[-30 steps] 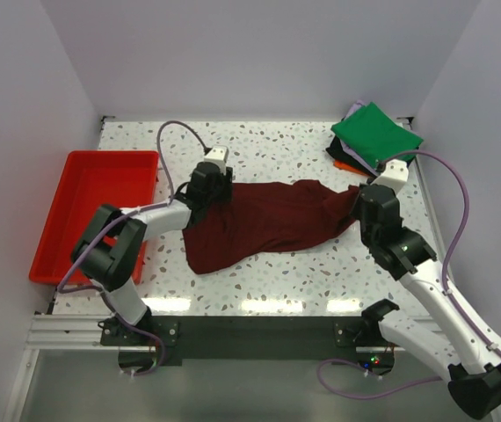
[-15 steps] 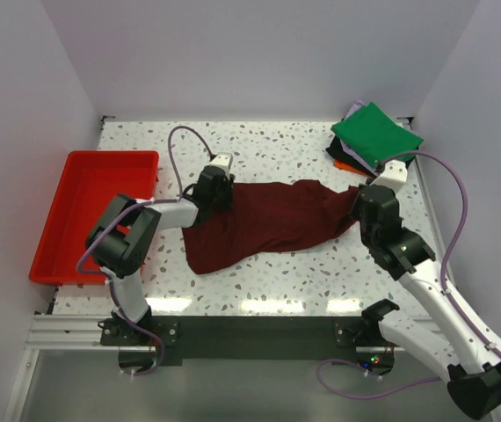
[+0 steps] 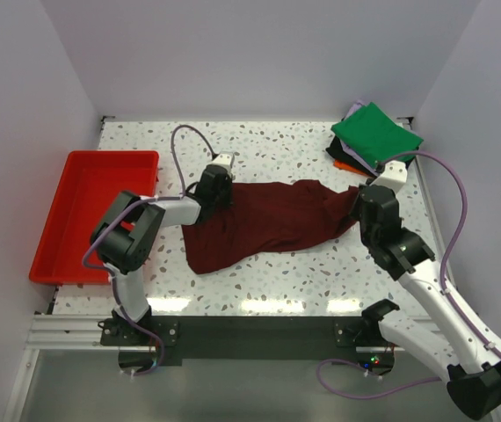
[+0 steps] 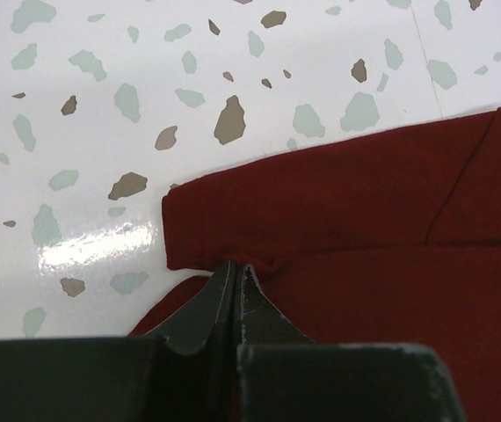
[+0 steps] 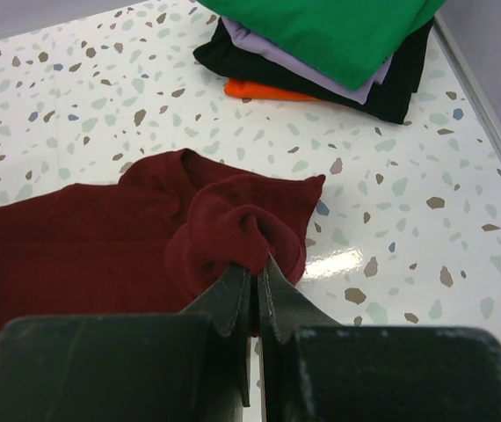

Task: Fold and stack the t-shirts
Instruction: Flatten the tshirt out

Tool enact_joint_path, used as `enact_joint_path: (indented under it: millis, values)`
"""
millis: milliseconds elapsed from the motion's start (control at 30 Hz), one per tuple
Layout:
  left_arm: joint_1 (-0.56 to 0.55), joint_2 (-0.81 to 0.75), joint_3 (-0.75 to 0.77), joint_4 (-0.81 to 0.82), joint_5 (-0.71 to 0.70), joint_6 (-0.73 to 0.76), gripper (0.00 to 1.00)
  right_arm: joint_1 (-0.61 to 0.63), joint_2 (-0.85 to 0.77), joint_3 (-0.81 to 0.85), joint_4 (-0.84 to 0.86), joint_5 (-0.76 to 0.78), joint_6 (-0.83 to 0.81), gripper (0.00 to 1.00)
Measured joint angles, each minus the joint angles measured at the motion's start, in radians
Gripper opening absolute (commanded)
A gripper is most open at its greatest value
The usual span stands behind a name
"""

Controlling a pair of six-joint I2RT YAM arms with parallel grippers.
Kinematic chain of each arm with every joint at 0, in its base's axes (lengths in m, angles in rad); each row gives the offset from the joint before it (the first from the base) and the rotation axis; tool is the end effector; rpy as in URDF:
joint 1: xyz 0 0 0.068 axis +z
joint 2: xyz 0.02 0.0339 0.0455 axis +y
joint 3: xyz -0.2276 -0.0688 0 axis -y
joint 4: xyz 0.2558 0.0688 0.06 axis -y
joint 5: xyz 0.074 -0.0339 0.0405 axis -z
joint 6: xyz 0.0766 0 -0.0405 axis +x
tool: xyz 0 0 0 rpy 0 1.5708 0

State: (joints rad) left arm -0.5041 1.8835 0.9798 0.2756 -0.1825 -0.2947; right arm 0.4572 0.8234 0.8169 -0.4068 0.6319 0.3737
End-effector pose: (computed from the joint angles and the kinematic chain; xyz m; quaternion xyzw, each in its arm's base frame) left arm 0.3712 -0.1889 0.0785 0.0516 0.8867 -0.1010 0.4482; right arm 0.2406 0.0679 0.2842 0.1366 0.8021 -0.0282 0.5807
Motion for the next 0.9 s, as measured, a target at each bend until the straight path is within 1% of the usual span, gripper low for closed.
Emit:
enact_joint_path:
  millis: [167, 267, 400, 533, 633, 733, 900]
  values:
    - [0.001, -0.004, 0.000, -0.002, -0.004, 0.000, 0.00, 0.000, 0.000, -0.002, 0.003, -0.004, 0.000, 0.00]
    - [0.005, -0.054, -0.012, -0.012, -0.014, -0.001, 0.00, 0.000, 0.002, -0.002, 0.005, -0.021, -0.001, 0.00]
    - [0.015, -0.218, -0.030, -0.023, -0.060, 0.000, 0.00, 0.000, 0.021, 0.006, 0.005, -0.039, -0.001, 0.00]
    - [0.031, -0.472, -0.066, -0.003, -0.158, 0.004, 0.00, 0.000, 0.023, 0.026, 0.003, -0.051, -0.005, 0.00]
    - [0.059, -0.620, -0.087, 0.008, -0.202, 0.012, 0.00, 0.000, 0.015, 0.064, -0.001, -0.052, -0.013, 0.00]
    - [0.092, -0.715, -0.088, 0.006, -0.233, 0.029, 0.00, 0.000, 0.011, 0.142, -0.006, -0.065, -0.025, 0.00]
    - [0.099, -0.798, -0.053, -0.060, -0.247, 0.065, 0.00, 0.000, 0.016, 0.323, -0.022, -0.109, -0.052, 0.00]
